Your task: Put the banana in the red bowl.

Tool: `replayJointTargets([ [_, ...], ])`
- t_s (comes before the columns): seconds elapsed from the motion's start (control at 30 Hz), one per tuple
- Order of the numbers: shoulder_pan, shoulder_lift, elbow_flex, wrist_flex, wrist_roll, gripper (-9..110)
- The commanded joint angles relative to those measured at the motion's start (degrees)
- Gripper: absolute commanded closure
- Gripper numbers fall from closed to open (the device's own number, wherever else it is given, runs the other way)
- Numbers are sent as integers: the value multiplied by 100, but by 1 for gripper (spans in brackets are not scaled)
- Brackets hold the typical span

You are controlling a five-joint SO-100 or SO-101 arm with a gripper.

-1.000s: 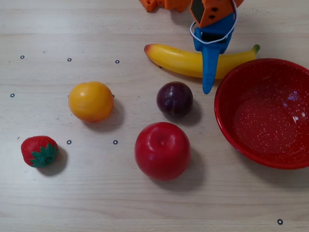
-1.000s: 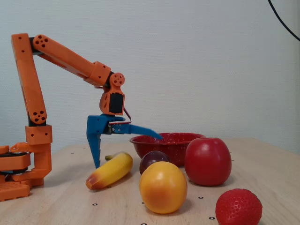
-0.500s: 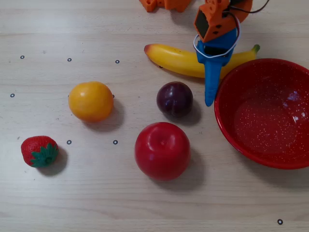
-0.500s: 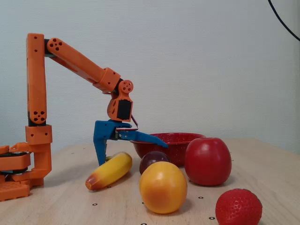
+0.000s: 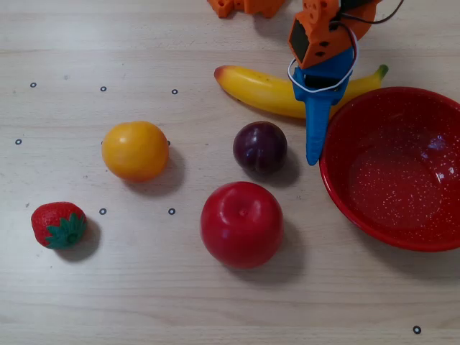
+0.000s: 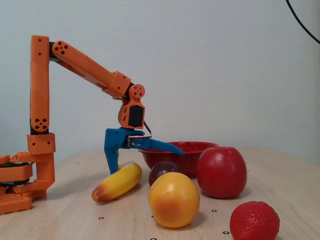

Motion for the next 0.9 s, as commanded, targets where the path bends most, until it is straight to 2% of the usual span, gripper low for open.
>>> replayJointTargets([
  [0.0, -141, -9, -229, -79, 123, 25],
  [0.67, 0, 176, -88, 598, -167, 30],
  [0.87, 70, 308, 70, 694, -334, 34],
])
